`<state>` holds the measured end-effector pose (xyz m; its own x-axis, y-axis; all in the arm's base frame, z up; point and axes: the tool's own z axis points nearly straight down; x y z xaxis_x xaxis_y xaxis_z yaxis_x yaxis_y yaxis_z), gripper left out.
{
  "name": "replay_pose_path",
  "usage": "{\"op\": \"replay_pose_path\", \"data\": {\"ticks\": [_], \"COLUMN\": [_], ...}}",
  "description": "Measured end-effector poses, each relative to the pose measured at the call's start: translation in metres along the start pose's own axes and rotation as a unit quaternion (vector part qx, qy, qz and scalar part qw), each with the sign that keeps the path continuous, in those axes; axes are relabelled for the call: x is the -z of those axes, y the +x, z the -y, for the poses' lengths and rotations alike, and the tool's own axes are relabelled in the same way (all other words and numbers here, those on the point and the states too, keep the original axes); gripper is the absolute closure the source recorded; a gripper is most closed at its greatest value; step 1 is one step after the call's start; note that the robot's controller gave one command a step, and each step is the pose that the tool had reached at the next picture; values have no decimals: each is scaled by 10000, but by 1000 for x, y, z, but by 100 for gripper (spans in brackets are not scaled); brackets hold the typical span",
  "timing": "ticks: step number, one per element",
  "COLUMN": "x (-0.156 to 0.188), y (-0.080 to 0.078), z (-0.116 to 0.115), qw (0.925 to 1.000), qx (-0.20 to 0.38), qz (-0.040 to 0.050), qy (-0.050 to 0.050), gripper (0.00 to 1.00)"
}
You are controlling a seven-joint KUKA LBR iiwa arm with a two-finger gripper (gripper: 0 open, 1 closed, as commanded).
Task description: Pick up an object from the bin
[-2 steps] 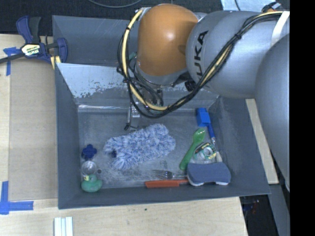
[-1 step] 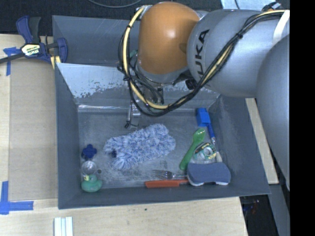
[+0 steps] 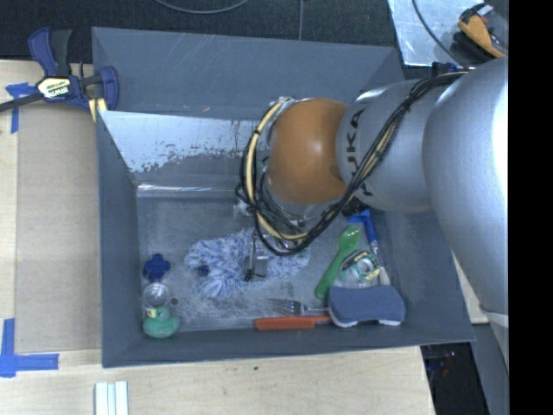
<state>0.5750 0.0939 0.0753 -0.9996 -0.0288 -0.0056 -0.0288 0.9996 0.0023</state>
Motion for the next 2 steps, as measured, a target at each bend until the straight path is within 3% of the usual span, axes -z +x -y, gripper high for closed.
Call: {"op": "replay_pose_path", "data": {"ticks": [1, 2], "x": [74, 0], "y": [-9, 1], "z": [5, 4], "qw": [9987, 10000], "qx": [507, 82], "qz": [78, -15], "qy": [-11, -2], "gripper": [0, 0]}}
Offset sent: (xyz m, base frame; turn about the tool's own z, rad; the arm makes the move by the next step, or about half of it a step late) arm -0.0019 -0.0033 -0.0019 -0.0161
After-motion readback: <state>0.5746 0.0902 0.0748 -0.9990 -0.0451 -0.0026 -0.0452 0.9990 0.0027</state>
